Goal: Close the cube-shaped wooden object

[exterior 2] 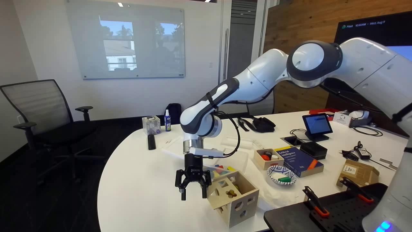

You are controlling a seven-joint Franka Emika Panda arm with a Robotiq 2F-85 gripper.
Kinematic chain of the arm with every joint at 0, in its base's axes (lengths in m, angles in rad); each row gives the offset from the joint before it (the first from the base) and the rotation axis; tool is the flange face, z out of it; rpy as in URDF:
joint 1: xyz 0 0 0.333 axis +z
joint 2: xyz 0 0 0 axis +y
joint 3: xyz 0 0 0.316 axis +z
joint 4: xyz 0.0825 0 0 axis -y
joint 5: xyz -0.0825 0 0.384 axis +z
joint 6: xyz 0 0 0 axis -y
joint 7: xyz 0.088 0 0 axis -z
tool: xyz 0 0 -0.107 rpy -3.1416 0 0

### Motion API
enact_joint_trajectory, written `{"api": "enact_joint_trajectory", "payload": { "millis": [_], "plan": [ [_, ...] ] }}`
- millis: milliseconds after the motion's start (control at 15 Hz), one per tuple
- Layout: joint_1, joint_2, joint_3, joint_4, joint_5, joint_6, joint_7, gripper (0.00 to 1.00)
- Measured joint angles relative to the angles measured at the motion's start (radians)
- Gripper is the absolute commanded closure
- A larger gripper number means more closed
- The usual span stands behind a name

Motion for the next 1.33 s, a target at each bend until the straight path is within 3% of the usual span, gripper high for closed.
{"api": "enact_joint_trajectory", "payload": {
  "millis": [733,1133,1333],
  "plan": [
    [0.164,-0.05,0.01,-0.214,0.013,0.459,0.205,0.0],
    [0.26,-0.114,-0.066,-0.271,0.012,0.541,0.37,0.0],
    [0.272,-0.131,-0.113,-0.287,0.011,0.541,0.393,0.0]
  ]
}}
